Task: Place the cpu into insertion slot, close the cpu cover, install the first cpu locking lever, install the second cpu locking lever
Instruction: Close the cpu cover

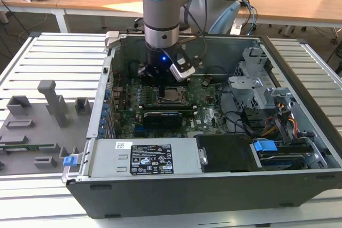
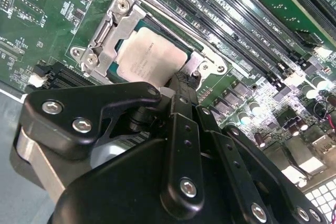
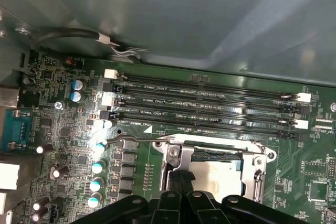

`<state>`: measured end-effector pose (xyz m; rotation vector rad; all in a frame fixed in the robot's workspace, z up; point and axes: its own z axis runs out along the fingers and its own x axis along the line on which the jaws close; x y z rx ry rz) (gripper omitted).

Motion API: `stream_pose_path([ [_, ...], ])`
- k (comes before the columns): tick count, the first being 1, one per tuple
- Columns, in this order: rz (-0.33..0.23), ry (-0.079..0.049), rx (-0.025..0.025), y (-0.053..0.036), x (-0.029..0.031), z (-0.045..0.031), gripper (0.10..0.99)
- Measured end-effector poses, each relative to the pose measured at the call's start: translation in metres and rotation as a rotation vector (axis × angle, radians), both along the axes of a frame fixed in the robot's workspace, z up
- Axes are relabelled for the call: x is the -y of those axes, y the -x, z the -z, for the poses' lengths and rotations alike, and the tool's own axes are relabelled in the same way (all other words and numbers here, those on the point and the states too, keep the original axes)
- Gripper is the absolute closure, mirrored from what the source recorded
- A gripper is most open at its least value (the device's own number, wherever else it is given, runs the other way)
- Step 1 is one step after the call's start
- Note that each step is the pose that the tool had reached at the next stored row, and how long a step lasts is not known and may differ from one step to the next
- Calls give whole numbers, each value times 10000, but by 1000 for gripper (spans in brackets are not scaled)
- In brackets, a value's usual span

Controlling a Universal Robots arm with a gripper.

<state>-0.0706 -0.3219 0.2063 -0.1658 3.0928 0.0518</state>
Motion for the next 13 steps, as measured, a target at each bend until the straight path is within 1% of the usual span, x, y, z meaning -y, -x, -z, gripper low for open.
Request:
stream_pose_path([
  [3, 1, -5, 4, -2, -1, -11, 980],
  [7, 1, 0, -1, -2, 0, -78, 980],
  [8, -6, -2, 3, -2, -1, -79, 980],
  [10, -47, -37, 33, 26, 3, -77, 980],
  [13, -93, -69, 37, 44, 7, -51, 980],
])
